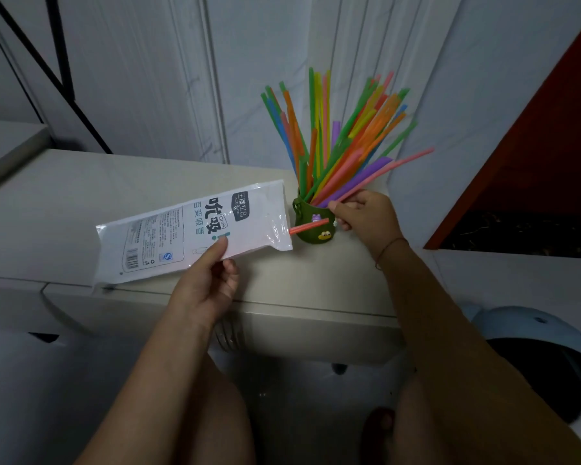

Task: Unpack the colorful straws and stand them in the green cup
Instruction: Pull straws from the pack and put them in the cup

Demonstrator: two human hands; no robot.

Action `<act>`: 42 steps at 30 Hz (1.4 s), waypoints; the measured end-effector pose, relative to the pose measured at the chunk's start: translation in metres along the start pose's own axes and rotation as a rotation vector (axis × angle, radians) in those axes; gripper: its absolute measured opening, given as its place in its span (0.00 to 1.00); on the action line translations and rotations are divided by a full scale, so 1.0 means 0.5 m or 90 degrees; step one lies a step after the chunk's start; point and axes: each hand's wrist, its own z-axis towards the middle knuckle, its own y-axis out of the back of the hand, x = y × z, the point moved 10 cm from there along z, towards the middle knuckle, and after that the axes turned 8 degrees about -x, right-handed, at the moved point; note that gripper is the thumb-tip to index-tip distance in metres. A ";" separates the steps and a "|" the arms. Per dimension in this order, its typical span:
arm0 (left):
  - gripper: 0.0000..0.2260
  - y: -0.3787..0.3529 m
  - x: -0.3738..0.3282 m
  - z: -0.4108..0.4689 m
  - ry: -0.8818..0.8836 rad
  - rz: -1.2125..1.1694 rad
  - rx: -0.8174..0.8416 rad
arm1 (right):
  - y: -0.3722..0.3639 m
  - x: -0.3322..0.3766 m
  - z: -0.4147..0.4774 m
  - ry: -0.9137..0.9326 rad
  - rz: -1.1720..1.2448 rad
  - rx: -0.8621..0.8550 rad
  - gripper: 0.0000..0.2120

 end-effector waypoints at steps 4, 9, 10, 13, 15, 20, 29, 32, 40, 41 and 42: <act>0.08 -0.004 0.005 -0.003 0.001 -0.002 -0.003 | 0.020 -0.018 -0.016 -0.049 0.052 -0.031 0.09; 0.11 -0.017 0.023 -0.011 0.013 0.029 0.012 | 0.004 -0.024 -0.099 -0.143 0.228 0.013 0.10; 0.13 -0.019 0.029 -0.011 0.014 0.041 0.013 | -0.016 -0.026 -0.122 -0.177 0.289 0.048 0.10; 0.07 -0.027 0.043 -0.016 0.011 0.084 0.019 | -0.061 -0.025 -0.161 -0.212 0.395 0.116 0.07; 0.04 -0.026 0.043 -0.015 0.000 0.112 0.019 | -0.055 -0.036 -0.159 -0.225 0.405 0.072 0.05; 0.03 -0.003 0.020 -0.004 -0.026 0.124 -0.003 | 0.019 -0.050 -0.138 -0.208 0.383 -0.023 0.08; 0.04 -0.008 0.042 -0.008 -0.006 0.115 -0.009 | -0.002 -0.018 -0.158 -0.225 0.500 0.021 0.06; 0.04 -0.017 0.055 -0.013 0.004 0.121 -0.002 | -0.035 -0.007 -0.175 -0.202 0.477 0.065 0.06; 0.05 0.005 0.034 -0.003 -0.003 0.126 -0.029 | 0.088 0.001 -0.119 -0.150 0.375 -0.076 0.05; 0.05 0.006 0.033 -0.002 -0.004 0.128 -0.033 | 0.107 0.008 -0.112 -0.138 0.374 -0.091 0.05; 0.05 0.007 0.034 -0.001 -0.005 0.130 -0.035 | 0.125 0.016 -0.105 -0.122 0.368 -0.106 0.05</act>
